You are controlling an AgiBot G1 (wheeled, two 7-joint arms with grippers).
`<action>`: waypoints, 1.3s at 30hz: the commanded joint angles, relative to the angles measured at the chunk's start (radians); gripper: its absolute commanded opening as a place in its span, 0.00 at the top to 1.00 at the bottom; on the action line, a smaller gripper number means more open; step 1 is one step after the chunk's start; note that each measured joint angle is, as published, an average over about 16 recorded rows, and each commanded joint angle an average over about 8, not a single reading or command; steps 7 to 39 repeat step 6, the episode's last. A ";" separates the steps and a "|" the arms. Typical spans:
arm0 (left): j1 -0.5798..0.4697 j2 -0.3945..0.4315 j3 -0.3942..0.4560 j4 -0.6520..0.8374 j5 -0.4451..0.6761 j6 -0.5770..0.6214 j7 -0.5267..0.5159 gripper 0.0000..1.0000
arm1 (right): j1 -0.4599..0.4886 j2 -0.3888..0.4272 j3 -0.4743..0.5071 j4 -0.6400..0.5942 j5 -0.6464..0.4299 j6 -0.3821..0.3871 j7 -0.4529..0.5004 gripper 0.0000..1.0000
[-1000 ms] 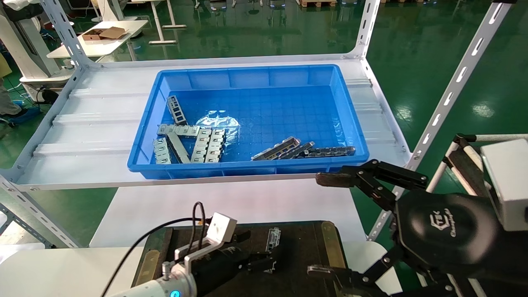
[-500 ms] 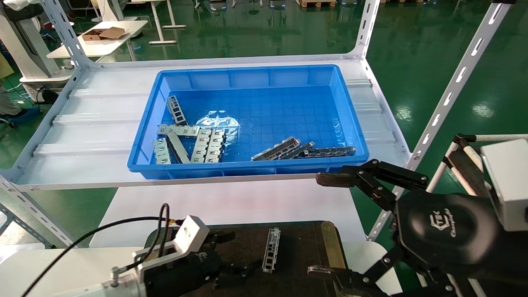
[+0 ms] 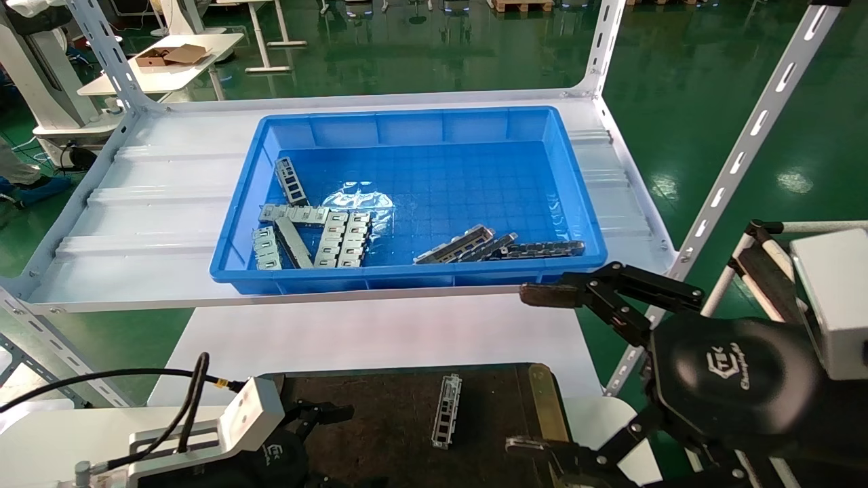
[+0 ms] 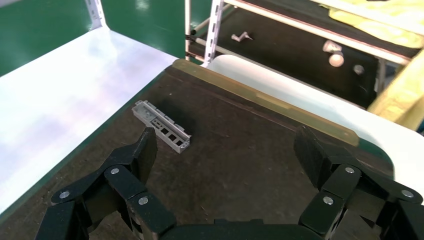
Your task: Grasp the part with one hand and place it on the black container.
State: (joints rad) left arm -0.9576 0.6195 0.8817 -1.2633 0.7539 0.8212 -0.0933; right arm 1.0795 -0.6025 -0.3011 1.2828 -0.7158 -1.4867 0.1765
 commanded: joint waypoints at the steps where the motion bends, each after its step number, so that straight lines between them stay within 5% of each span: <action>1: -0.007 -0.030 -0.003 -0.015 -0.003 0.032 0.000 0.00 | 0.000 0.000 0.000 0.000 0.000 0.000 0.000 0.00; 39: -0.013 -0.052 -0.005 -0.038 -0.006 0.050 -0.012 0.00 | 0.000 0.000 0.000 0.000 0.000 0.000 0.000 0.00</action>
